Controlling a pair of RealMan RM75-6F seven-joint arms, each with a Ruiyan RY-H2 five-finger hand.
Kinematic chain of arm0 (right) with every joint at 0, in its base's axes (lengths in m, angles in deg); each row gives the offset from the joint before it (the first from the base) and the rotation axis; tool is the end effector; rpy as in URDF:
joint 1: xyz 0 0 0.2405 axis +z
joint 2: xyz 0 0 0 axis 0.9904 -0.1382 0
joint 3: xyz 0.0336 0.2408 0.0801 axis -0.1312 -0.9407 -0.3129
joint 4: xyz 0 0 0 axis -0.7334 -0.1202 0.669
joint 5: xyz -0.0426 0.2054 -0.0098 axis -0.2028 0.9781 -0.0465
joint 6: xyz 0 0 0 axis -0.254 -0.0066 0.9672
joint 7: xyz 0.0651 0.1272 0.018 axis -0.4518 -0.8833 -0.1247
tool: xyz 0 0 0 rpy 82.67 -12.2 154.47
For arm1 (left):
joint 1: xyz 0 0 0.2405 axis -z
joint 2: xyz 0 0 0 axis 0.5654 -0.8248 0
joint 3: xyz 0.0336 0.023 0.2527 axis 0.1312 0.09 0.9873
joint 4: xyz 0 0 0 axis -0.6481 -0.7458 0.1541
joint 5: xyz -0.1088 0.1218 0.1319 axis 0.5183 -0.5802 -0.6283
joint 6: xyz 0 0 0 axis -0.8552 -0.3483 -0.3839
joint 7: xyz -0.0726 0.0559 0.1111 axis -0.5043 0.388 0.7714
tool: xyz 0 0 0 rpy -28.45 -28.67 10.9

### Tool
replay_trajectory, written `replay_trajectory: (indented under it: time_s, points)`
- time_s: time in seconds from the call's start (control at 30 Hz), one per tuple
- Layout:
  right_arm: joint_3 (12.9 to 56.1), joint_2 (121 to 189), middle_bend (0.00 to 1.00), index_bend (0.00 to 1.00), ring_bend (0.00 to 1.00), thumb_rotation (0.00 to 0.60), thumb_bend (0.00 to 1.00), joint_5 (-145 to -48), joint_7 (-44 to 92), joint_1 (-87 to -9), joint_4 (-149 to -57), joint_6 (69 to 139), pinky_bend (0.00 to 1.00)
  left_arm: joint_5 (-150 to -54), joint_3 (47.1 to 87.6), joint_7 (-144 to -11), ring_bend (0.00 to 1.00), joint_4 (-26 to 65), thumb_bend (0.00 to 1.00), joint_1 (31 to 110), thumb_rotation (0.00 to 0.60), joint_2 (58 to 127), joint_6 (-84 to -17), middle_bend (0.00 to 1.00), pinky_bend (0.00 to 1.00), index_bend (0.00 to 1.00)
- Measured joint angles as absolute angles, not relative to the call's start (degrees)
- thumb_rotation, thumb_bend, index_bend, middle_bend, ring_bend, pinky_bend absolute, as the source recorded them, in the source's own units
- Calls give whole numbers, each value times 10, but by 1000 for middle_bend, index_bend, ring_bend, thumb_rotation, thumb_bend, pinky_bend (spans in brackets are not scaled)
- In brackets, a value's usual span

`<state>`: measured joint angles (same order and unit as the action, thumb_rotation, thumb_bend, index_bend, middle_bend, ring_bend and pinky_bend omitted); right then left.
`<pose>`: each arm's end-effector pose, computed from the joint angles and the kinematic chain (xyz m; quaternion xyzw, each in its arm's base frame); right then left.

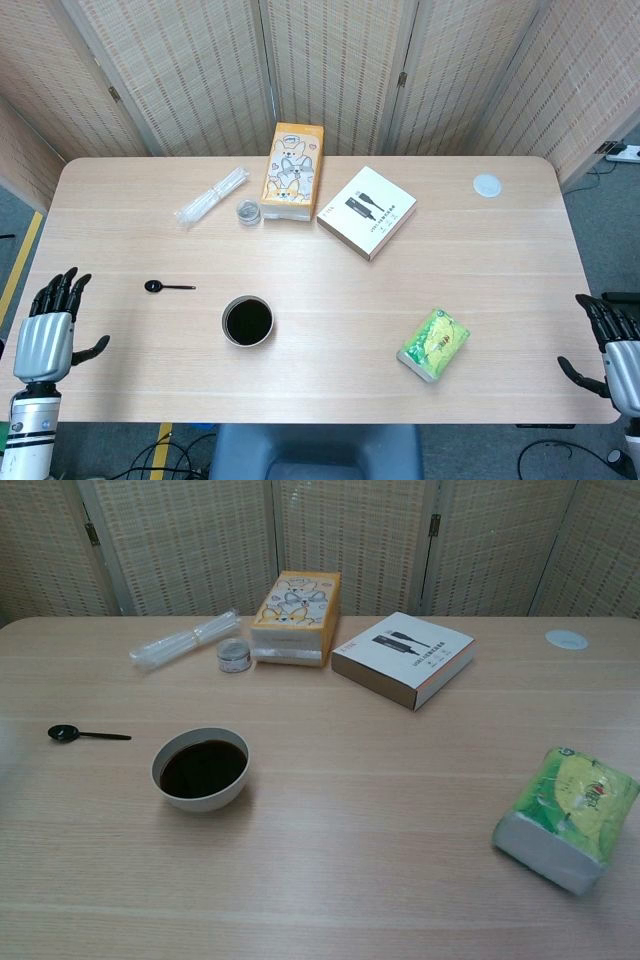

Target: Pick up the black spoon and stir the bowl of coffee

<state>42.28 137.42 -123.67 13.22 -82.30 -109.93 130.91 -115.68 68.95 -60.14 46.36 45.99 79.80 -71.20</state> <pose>-0.3436 -0.1514 0.1774 0.5723 -0.3828 0.4185 0.5923 -0.2732 0.2228 0.1295 -0.5733 -0.3718 -0.3736 0.6273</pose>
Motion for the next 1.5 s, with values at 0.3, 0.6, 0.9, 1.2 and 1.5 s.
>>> replay_trajectory:
  time_s: [0.3, 0.6, 0.9, 1.2, 1.5]
  points:
    - [423, 1378, 150, 90, 137, 600, 158, -1242, 127, -825, -1093, 1321, 162, -1165, 684, -607, 37, 461, 222, 462, 600, 798, -712, 56, 144, 146]
    - [420, 1373, 160, 90, 161, 600, 165, -1245, 124, -825, -1096, 1329, 162, -1171, 666, -617, 220, 444, 222, 490, 600, 799, -683, 243, 301, 256]
    - [418, 1364, 164, 90, 183, 600, 168, -1245, 126, -819, -1102, 1321, 162, -1155, 641, -639, 532, 396, 221, 557, 600, 804, -581, 541, 735, 387]
    - [417, 1363, 172, 90, 211, 600, 168, -1242, 121, -812, -1096, 1311, 174, -1136, 632, -636, 749, 321, 222, 642, 600, 849, -473, 770, 889, 436]
    - [417, 1363, 173, 90, 228, 600, 168, -1235, 110, -808, -1086, 1301, 182, -1083, 632, -617, 900, 234, 221, 693, 600, 914, -399, 949, 998, 451]
